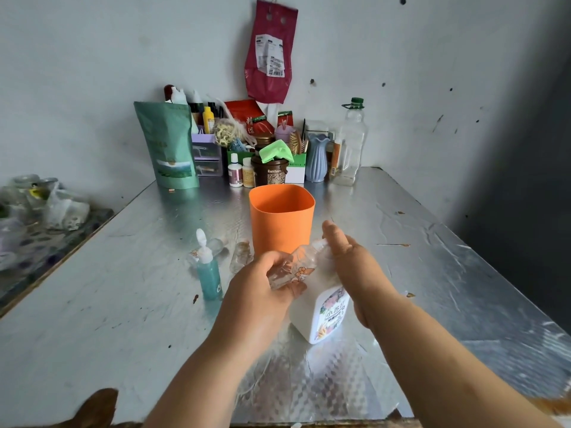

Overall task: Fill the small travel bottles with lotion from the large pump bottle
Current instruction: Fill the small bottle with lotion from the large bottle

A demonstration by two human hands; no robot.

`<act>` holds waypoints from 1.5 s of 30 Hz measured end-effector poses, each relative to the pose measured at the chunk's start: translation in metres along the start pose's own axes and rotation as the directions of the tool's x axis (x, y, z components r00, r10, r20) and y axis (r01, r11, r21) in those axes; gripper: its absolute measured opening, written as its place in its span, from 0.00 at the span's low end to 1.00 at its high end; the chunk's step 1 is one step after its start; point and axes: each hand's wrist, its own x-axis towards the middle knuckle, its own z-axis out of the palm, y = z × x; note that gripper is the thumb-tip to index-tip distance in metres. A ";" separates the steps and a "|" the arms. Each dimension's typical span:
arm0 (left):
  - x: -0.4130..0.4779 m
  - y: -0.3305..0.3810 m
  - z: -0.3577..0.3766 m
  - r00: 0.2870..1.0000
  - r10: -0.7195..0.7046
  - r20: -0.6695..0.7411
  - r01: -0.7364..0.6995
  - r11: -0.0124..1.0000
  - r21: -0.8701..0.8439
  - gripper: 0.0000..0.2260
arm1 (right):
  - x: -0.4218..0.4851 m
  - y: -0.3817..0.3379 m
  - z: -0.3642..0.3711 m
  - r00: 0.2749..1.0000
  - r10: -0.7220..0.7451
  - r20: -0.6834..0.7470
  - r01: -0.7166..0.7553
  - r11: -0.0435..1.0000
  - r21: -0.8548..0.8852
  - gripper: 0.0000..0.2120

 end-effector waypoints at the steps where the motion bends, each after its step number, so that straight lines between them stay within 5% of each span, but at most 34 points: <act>1: 0.001 0.001 -0.002 1.000 0.004 0.003 -0.004 1.000 0.002 0.14 | 0.000 -0.001 0.000 1.000 0.011 0.007 -0.011 1.000 0.000 0.27; 22: 0.010 0.002 -0.001 1.000 0.016 0.004 -0.016 0.999 0.041 0.15 | 0.011 0.010 0.001 1.000 -0.018 -0.012 0.018 1.000 -0.017 0.24; 27: 0.006 0.008 -0.005 1.000 0.023 0.020 -0.024 0.999 0.045 0.14 | 0.005 0.004 0.002 0.999 0.034 0.007 -0.034 0.999 -0.020 0.34; 45: 0.006 0.012 -0.007 0.999 0.032 0.030 -0.033 0.998 0.046 0.13 | 0.007 0.003 -0.003 1.000 0.010 -0.001 -0.010 1.000 0.023 0.25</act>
